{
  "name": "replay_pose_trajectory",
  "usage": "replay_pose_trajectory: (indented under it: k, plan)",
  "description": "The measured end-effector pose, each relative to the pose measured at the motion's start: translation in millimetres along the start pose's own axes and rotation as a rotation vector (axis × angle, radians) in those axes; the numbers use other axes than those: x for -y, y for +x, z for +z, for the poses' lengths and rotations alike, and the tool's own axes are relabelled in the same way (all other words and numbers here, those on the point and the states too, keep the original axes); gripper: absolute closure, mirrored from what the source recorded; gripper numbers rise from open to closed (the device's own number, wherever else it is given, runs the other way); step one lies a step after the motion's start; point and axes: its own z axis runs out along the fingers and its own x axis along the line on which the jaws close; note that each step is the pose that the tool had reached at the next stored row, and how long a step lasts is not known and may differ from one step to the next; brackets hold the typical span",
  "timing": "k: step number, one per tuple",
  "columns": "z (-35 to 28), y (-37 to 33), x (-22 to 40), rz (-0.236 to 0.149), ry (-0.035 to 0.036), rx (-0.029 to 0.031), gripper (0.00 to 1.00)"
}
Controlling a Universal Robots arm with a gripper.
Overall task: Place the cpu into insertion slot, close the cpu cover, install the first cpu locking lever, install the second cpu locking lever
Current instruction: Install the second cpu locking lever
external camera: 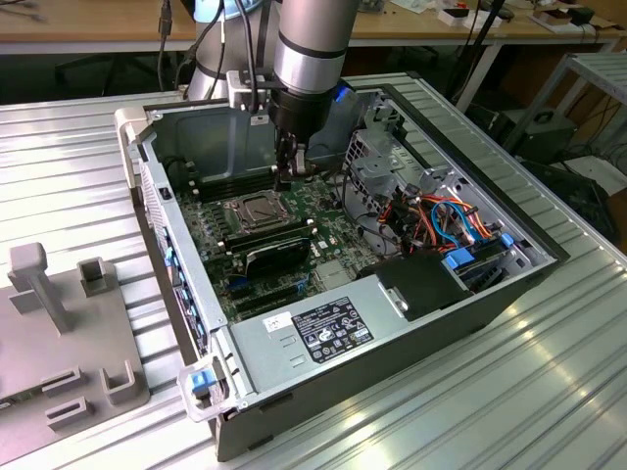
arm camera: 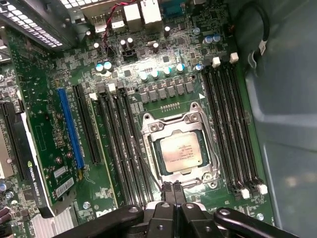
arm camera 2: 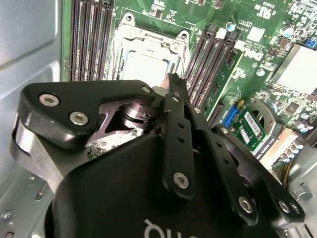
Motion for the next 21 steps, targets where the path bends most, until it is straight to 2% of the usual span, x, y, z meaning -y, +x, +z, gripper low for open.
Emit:
replay_pose_trajectory:
  k: [2, 4, 7, 10, 14, 21]
  plan:
    - [0.0, 0.0, 0.2, -0.021, -0.0005, 0.0001, 0.89]
    - [0.0, 0.0, 0.1, -0.087, -0.0019, 0.0002, 0.89]
    - [0.0, 0.1, 0.1, -0.145, -0.0031, 0.0005, 0.89]
    - [0.5, 7.7, 2.0, -0.163, -0.0035, 0.0007, 0.89]
    - [2.6, 7.8, 2.0, -0.235, -0.0051, 0.0007, 0.89]
    - [3.2, 8.4, 2.1, -0.243, -0.0059, 0.001, 0.89]
